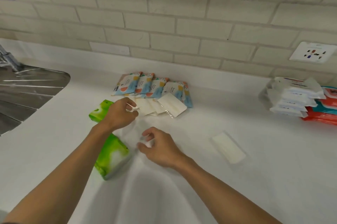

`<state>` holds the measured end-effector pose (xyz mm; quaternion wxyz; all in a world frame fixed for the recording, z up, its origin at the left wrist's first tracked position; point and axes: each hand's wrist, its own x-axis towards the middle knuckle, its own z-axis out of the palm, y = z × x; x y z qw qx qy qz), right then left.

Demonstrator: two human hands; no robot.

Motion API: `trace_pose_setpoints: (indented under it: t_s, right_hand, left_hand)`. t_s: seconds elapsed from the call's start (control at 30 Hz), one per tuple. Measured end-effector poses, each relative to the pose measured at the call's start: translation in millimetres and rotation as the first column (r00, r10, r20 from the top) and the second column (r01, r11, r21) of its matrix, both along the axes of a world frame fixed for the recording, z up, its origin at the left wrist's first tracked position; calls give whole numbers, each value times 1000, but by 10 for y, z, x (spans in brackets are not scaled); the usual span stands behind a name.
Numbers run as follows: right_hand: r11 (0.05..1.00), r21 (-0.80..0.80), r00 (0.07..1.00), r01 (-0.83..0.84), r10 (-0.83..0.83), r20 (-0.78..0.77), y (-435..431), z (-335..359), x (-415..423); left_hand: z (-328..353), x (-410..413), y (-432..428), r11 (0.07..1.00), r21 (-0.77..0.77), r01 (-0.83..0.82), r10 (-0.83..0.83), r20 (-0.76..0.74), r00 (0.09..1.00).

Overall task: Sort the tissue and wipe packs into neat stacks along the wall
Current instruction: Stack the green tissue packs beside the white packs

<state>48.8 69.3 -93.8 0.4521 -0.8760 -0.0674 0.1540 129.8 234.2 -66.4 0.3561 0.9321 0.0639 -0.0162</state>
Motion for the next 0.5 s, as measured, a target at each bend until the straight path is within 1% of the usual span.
trace_pose_setpoints:
  t_s: [0.1, 0.2, 0.3, 0.4, 0.43, 0.5]
  right_hand:
    - [991, -106, 996, -86, 83, -26, 428, -128, -96]
    - [962, -249, 993, -111, 119, 14, 769, -195, -209]
    - [944, -303, 990, -130, 142, 18, 1000, -243, -313]
    - [910, -402, 980, -101, 162, 119, 1111, -340, -399]
    - [908, -412, 976, -77, 152, 153, 1119, -374, -415]
    - [936, -351, 979, -35, 103, 177, 1093, -408, -416]
  left_hand:
    - [-24, 40, 254, 997, 59, -48, 49, -9, 999]
    - [-106, 93, 506, 985, 139, -99, 104, -30, 994]
    - [-172, 120, 695, 969, 202, -140, 154, -57, 986]
    - [-180, 104, 761, 954, 260, -149, 180, -101, 978]
    - [-201, 109, 775, 953, 266, -145, 183, -126, 975]
    - [-253, 134, 801, 955, 264, -133, 185, -185, 965]
